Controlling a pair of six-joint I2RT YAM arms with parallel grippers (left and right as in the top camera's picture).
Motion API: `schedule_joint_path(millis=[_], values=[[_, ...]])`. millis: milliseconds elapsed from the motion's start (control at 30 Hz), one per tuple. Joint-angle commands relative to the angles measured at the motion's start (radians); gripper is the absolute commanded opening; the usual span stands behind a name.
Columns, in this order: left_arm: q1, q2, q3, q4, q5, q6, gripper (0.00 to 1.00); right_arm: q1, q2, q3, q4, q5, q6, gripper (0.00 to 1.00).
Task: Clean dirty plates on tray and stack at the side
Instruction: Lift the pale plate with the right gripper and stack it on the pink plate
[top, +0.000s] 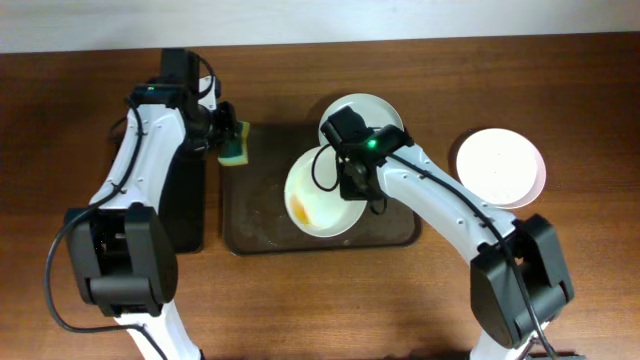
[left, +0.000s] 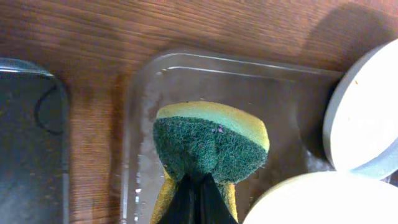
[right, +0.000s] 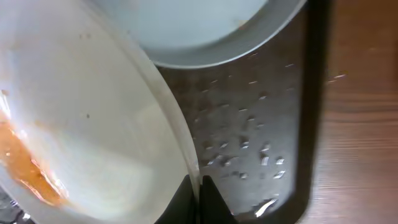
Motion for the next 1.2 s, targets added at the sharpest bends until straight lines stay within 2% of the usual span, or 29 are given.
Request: schedule_joint_path(millis=[0, 267, 400, 600, 667, 700, 800, 833, 900, 1033, 1100, 1167], values=[[0.043, -0.013, 0.014, 0.001, -0.008, 0.02, 0.01, 0.076, -0.074, 0.021, -0.004, 0.256, -0.006, 0.04], [0.048, -0.013, 0.014, 0.001, -0.008, 0.02, 0.01, 0.378, -0.078, 0.021, -0.004, 0.925, -0.002, 0.04], [0.048, -0.013, 0.014, -0.002, -0.008, 0.02, 0.01, 0.459, -0.078, 0.021, 0.005, 1.199, -0.002, 0.04], [0.048, -0.013, 0.014, -0.002, -0.008, 0.02, 0.0, 0.479, -0.078, 0.021, 0.022, 1.158, -0.003, 0.04], [0.048, -0.013, 0.014, -0.003, -0.008, 0.02, 0.0, 0.468, -0.087, 0.021, 0.014, 1.023, 0.053, 0.04], [0.048, -0.013, 0.014, -0.003, -0.008, 0.02, 0.01, 0.439, -0.113, 0.021, 0.008, 0.844, 0.12, 0.04], [0.048, -0.013, 0.014, -0.003, -0.008, 0.02, 0.01, 0.237, -0.219, 0.022, -0.001, 0.439, 0.129, 0.04], [0.048, -0.013, 0.014, -0.003, -0.008, 0.02, 0.0, 0.171, -0.247, 0.022, -0.008, 0.357, 0.129, 0.04], [0.048, -0.013, 0.014, -0.003, -0.008, 0.021, 0.01, -0.104, -0.311, 0.022, -0.022, 0.102, 0.078, 0.04], [0.048, -0.013, 0.014, -0.002, -0.008, 0.021, 0.01, -0.588, -0.278, -0.005, -0.042, -0.031, -0.007, 0.04], [0.047, -0.013, 0.014, -0.002, -0.008, 0.021, 0.01, -0.756, -0.219, -0.016, -0.04, -0.032, -0.026, 0.04], [0.045, -0.013, 0.014, -0.002, -0.008, 0.021, 0.01, -0.832, -0.156, -0.017, -0.036, -0.031, -0.033, 0.04]])
